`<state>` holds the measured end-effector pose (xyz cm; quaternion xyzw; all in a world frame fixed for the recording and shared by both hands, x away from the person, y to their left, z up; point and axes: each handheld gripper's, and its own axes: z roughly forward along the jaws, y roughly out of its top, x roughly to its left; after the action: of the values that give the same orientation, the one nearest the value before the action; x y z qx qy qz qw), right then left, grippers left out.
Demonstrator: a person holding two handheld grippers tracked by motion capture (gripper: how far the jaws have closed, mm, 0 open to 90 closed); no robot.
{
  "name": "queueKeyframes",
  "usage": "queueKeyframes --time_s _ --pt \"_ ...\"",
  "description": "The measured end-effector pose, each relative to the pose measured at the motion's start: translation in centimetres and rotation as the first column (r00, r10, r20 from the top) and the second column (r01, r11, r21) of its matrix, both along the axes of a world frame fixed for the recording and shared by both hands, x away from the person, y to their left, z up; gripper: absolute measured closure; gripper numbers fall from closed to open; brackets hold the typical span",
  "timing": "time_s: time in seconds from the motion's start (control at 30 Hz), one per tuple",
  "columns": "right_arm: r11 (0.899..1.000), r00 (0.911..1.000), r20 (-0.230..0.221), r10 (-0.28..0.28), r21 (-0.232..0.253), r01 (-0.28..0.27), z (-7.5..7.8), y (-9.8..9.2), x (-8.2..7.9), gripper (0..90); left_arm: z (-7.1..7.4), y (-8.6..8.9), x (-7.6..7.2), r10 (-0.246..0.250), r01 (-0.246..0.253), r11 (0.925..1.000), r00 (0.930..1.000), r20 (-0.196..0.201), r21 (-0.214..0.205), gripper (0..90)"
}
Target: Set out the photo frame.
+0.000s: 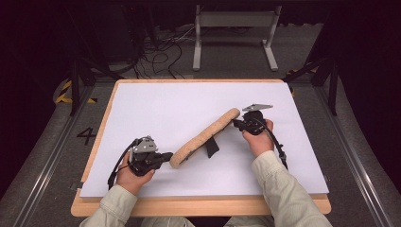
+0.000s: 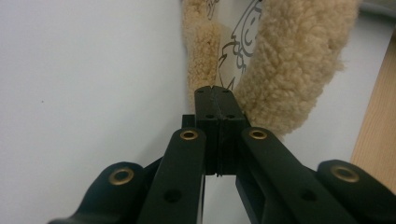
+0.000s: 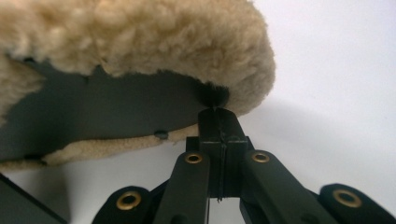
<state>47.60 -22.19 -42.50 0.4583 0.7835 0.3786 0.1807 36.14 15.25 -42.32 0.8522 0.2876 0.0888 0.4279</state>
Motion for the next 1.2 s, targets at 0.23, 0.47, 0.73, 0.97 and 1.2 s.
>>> queueKeyframes --time_s 0.23,0.47,0.73,0.97,1.2 --pt "0.999 0.9997 -0.014 -0.018 0.051 0.019 0.0 0.4 1.3 90.0 -0.1 -0.3 -0.2 -0.021 0.021 0.9997 0.9998 0.003 0.012 90.0" --pt "1.000 0.9995 -0.017 -0.027 -0.007 0.027 -0.2 0.5 1.1 90.0 -0.4 0.0 -0.2 -0.008 0.008 0.9998 0.9999 -0.008 0.020 90.0" --pt "0.999 1.0000 -0.001 0.006 0.038 -0.006 1.5 -1.1 -1.6 90.0 -0.6 -0.2 -0.3 -0.052 0.052 0.9983 0.9980 -0.037 0.024 90.0" --pt "0.998 0.9994 0.023 0.024 0.056 -0.025 2.1 -2.4 -4.9 90.0 -0.5 -1.2 -1.0 -0.126 0.127 0.9914 0.9910 -0.047 0.031 90.0" --pt "0.998 0.9988 0.034 0.036 0.053 -0.038 2.8 -3.5 -6.9 90.0 -0.3 -2.7 -1.8 -0.201 0.203 0.9783 0.9780 -0.057 0.041 90.0"
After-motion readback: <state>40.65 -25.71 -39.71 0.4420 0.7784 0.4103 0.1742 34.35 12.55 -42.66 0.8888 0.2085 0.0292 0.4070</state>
